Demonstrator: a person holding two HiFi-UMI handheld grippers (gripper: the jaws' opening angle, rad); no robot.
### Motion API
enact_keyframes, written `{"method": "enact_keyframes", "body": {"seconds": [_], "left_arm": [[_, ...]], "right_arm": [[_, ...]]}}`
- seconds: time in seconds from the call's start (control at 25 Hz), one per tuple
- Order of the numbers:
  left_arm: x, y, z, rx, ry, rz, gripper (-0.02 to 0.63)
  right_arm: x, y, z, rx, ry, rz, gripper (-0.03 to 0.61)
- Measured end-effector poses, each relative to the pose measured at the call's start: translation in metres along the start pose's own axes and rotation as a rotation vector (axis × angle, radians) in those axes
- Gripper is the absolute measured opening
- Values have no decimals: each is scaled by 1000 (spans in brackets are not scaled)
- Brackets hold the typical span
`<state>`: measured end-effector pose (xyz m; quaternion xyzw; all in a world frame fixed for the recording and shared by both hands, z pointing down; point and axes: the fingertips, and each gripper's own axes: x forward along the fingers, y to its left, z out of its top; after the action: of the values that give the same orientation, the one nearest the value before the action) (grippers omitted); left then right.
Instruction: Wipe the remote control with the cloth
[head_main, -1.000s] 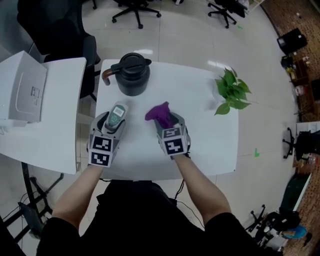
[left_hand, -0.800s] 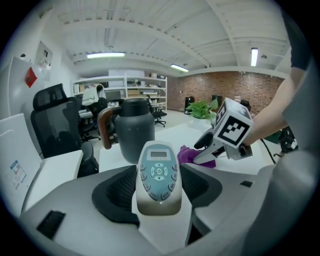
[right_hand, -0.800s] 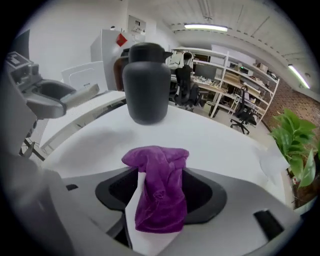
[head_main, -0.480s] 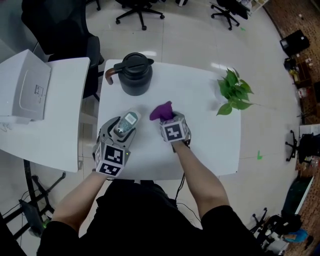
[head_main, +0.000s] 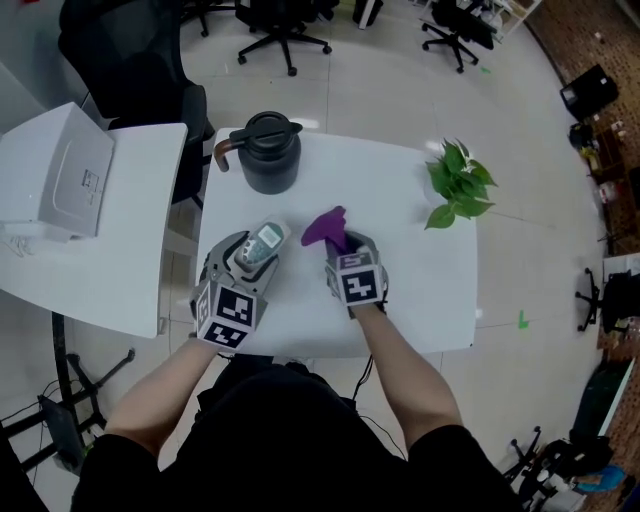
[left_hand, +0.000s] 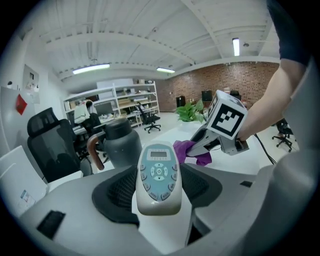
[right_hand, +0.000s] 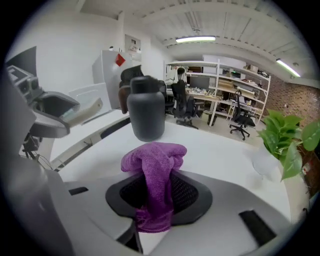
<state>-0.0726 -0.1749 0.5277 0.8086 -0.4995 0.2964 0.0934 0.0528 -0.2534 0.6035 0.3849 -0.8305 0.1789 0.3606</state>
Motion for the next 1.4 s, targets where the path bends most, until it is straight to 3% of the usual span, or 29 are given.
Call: {"method": "enact_keyframes", "body": {"seconds": [0.32,0.64,0.8,1.08,1.2,1.4], "left_arm": [[-30,-42,27,63,-44,36,265],[-60,-86,37,191,-69,71,265],[-70,-98,44,297,-82,64,265],[-102,-105,54,472,-135,35,264],[-122,-94,52,498,-162,25,264],[-147,-84,46,498,-207,-3,263]], "right_arm": [[-112,30,29,-36,-226,75,121],[-209,73,49,-130,-410,178,121],[-222,120,53,-224,-394,270,123],[-213,196,55,-285,-285,383,121],[-211,215,62,-300,-265,376,120],[-210,211,70,-292,-280,278,120]]}}
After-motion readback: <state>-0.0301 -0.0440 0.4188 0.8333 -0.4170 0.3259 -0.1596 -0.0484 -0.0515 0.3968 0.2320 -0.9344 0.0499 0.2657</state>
